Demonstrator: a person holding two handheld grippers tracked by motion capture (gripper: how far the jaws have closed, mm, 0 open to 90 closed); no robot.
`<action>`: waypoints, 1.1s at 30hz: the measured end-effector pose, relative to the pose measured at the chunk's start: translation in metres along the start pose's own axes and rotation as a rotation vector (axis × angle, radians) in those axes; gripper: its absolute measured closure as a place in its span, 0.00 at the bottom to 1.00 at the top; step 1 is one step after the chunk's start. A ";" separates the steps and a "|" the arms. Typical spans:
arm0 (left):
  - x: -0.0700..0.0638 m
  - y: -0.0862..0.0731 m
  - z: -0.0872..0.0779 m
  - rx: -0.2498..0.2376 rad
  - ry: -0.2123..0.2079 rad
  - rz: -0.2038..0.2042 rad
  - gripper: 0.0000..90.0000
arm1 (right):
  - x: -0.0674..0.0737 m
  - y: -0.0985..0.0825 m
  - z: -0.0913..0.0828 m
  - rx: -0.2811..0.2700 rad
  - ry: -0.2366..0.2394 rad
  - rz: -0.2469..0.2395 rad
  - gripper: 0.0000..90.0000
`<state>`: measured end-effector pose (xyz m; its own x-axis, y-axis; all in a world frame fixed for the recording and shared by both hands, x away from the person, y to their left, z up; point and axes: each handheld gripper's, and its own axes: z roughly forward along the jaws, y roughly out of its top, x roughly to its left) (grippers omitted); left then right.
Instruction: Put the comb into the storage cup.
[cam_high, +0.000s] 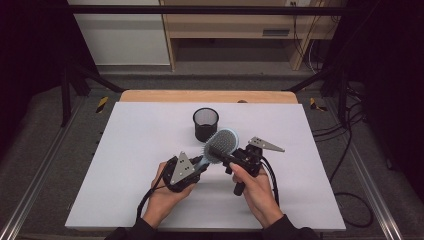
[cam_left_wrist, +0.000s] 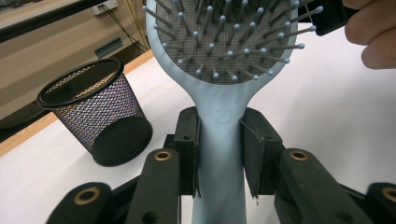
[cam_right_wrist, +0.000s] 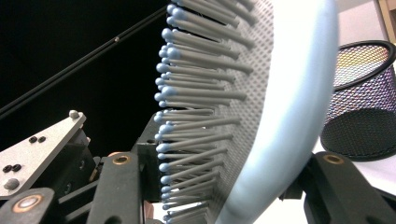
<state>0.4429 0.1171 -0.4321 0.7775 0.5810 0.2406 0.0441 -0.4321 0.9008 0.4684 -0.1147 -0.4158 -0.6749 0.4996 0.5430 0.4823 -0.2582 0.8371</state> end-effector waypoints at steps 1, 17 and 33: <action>0.000 0.000 0.000 0.000 -0.001 0.000 0.77 | 0.000 0.000 0.000 -0.001 0.001 -0.001 0.55; 0.001 -0.001 0.001 -0.003 -0.011 -0.028 0.76 | 0.004 -0.001 0.000 -0.013 -0.015 -0.005 0.56; 0.001 -0.001 0.001 -0.002 -0.013 -0.032 0.76 | 0.004 -0.001 0.000 -0.012 -0.011 -0.005 0.56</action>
<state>0.4443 0.1175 -0.4334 0.7841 0.5851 0.2070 0.0678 -0.4123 0.9085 0.4651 -0.1125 -0.4149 -0.6709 0.5103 0.5381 0.4719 -0.2660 0.8406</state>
